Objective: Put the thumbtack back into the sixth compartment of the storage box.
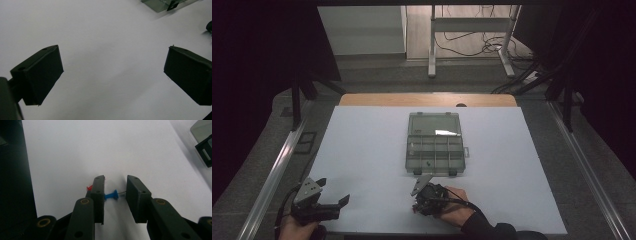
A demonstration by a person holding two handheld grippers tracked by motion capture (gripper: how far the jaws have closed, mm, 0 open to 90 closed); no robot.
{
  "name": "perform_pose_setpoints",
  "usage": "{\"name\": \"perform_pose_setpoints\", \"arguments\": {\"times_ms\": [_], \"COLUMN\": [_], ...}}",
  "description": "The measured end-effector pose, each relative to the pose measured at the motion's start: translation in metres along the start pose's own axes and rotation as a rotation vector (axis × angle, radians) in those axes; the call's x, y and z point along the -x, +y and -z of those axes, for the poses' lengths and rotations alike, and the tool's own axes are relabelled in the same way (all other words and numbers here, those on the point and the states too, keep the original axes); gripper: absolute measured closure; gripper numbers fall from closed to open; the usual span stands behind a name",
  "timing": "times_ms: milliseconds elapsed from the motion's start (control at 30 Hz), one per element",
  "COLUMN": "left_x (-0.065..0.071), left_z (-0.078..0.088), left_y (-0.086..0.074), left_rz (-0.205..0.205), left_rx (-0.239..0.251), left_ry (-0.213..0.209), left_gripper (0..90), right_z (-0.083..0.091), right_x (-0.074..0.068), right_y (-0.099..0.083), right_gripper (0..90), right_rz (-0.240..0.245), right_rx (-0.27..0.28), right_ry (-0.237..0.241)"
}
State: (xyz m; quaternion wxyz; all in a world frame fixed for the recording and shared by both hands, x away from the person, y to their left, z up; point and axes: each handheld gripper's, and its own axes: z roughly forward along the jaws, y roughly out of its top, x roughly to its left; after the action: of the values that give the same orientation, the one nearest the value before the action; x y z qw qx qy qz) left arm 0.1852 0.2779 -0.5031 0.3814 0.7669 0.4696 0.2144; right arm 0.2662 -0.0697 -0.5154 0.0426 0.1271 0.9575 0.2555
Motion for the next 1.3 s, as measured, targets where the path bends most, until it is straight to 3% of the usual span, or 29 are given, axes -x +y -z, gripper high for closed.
{"name": "perform_pose_setpoints", "arguments": {"times_ms": [533, 1300], "left_x": [0.0, 0.0], "left_z": [0.0, 0.0], "left_y": [0.0, 0.0], "left_rz": [-0.002, -0.003], "left_rx": [-0.001, -0.003], "left_ry": [0.001, 0.002], "left_gripper": [2.5, 2.6], "right_z": [0.006, 0.025], "right_x": [0.004, 0.02], "right_y": [0.001, 0.001], "right_gripper": [68.8, 68.7], "right_rz": [-0.028, -0.087], "right_rx": [0.02, 0.082], "right_ry": [-0.005, -0.04]}}
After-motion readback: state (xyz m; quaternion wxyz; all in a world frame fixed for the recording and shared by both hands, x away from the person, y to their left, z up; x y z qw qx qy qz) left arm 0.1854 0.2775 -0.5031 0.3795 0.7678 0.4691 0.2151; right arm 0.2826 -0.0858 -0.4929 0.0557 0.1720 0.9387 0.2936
